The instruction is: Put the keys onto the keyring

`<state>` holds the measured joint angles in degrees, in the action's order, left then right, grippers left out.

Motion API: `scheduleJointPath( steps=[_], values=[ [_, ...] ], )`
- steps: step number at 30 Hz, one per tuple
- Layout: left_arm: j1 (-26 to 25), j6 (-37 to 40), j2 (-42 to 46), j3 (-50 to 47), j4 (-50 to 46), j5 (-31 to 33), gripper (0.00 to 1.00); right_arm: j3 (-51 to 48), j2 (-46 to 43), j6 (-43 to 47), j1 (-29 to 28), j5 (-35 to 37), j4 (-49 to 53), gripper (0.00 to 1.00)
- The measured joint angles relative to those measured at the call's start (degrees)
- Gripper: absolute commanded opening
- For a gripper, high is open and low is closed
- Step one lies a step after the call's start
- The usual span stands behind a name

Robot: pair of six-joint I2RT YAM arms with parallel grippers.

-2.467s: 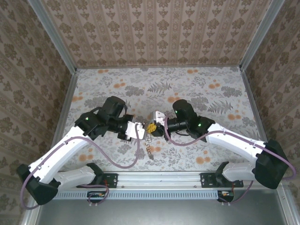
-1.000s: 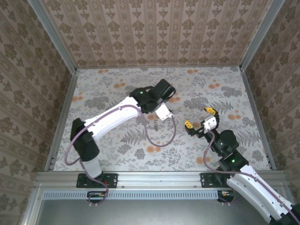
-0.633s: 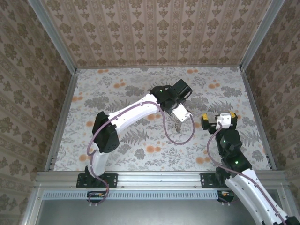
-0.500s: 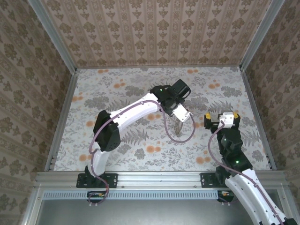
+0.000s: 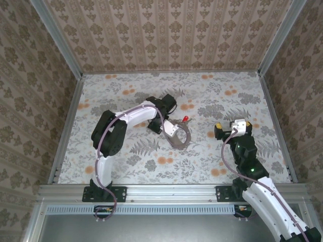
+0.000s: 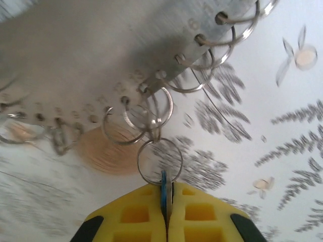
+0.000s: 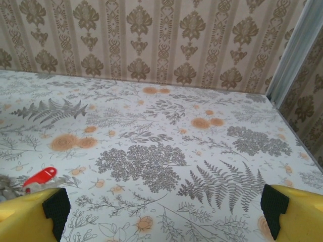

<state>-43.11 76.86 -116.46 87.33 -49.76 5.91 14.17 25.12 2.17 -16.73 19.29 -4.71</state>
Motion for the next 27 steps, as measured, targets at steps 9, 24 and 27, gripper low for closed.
scheduleJointPath(
  steps=[9, 24, 27],
  values=[
    [7.5, -12.5, 1.07, -0.57, -10.23, -8.04, 1.0, -0.2, 3.76, -0.48, 1.77, -1.14, -3.19, 0.99],
    [33.42, -45.7, 51.15, -30.62, 21.86, -24.55, 1.0, 2.49, 5.01, -0.96, 8.9, -3.91, -7.06, 1.0],
    [39.32, -55.54, 55.65, -42.25, 35.04, -25.51, 1.0, 3.39, 5.09, -1.44, 8.96, -3.74, -7.87, 1.0]
  ],
)
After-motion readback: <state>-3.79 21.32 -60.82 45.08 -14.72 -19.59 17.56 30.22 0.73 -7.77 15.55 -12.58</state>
